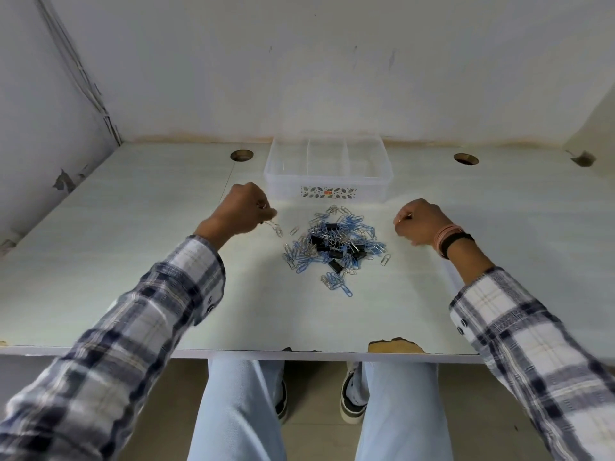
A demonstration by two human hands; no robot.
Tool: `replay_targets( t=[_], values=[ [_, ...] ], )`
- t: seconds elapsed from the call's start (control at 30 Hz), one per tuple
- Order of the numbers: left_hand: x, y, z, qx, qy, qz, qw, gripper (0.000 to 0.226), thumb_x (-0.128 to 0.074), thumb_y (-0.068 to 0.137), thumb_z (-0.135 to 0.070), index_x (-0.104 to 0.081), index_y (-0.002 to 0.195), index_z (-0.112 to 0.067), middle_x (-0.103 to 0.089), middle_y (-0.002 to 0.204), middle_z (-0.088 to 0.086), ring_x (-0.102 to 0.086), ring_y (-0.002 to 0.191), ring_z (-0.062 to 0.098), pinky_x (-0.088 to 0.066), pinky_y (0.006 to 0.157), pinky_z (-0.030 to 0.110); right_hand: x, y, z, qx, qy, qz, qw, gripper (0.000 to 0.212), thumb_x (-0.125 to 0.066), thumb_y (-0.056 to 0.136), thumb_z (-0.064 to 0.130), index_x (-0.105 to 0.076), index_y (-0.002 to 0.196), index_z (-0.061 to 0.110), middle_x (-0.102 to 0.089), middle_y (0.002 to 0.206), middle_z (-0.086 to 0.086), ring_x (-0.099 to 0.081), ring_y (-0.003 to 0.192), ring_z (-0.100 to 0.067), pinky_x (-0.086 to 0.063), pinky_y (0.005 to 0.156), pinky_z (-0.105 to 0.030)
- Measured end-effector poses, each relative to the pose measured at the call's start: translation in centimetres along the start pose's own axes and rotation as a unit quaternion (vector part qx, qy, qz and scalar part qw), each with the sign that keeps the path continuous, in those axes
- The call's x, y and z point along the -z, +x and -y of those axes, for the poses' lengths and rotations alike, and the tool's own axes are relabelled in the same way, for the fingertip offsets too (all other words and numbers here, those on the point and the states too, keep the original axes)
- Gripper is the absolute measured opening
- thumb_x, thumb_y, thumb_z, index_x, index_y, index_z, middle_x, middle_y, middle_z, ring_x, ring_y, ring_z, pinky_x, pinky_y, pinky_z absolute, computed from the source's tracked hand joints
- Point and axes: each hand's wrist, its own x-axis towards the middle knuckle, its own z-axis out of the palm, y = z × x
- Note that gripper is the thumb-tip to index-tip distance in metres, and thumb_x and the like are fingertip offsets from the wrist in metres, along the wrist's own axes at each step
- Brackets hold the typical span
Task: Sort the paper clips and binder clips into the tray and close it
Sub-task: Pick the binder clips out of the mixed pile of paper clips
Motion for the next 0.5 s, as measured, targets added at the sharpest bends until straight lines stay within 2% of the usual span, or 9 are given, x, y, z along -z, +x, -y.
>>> replay_targets(
  t=[0.1,0.27,0.37,0.43,0.5],
  values=[
    [0.8,1.2,1.1,0.02,0.045,0.026,0.998,0.025,-0.075,0.09,-0.025,-0.072,0.078,-0.004,-0.072,0.081,0.016,-0.066,0.072,0.027,-0.042,0.058,0.026,-0.1,0.5,-0.7,0.035,-0.109,-0.02,0.993,0.015,-0.063,0.084,0.008,-0.074,0.093,0.002,-0.072,0.104,-0.017,-0.067,0.097,-0.035,-0.056,0.088,-0.038],
    [0.6,1.8,1.9,0.036,0.085,0.065,0.994,0.017,-0.076,0.084,-0.015,-0.075,0.089,0.002,-0.074,0.089,0.02,-0.064,0.074,0.029,-0.052,0.065,0.035,0.1,0.9,-0.9,0.029,-0.158,-0.042,0.986,0.021,-0.066,0.083,0.01,-0.066,0.104,0.009,-0.064,0.116,-0.019,-0.062,0.101,-0.037,-0.052,0.086,-0.035],
    [0.3,1.5,1.9,0.043,0.09,0.079,0.992,0.013,-0.075,0.082,-0.011,-0.075,0.09,-0.002,-0.075,0.084,0.015,-0.067,0.07,0.025,-0.052,0.059,0.027,0.0,0.4,-0.4,0.041,-0.219,-0.056,0.973,0.031,-0.064,0.087,0.012,-0.061,0.117,0.005,-0.058,0.12,-0.02,-0.058,0.108,-0.039,-0.05,0.089,-0.038],
    [0.0,1.3,1.5,0.045,0.107,0.081,0.99,0.021,-0.076,0.085,-0.017,-0.074,0.098,-0.002,-0.073,0.089,0.015,-0.07,0.078,0.028,-0.055,0.068,0.031,-0.3,-0.1,0.3,0.09,-0.238,-0.08,0.964,0.032,-0.063,0.087,0.012,-0.061,0.118,0.005,-0.061,0.119,-0.018,-0.056,0.111,-0.037,-0.05,0.091,-0.041],
    [-0.4,0.8,0.5,0.02,0.15,0.055,0.987,0.027,-0.075,0.088,-0.02,-0.071,0.108,-0.004,-0.071,0.104,0.016,-0.069,0.09,0.03,-0.057,0.083,0.039,-0.8,-0.9,1.6,0.123,-0.175,-0.074,0.974,0.025,-0.068,0.085,0.012,-0.067,0.109,0.008,-0.067,0.11,-0.012,-0.06,0.106,-0.032,-0.051,0.086,-0.035]
  ],
)
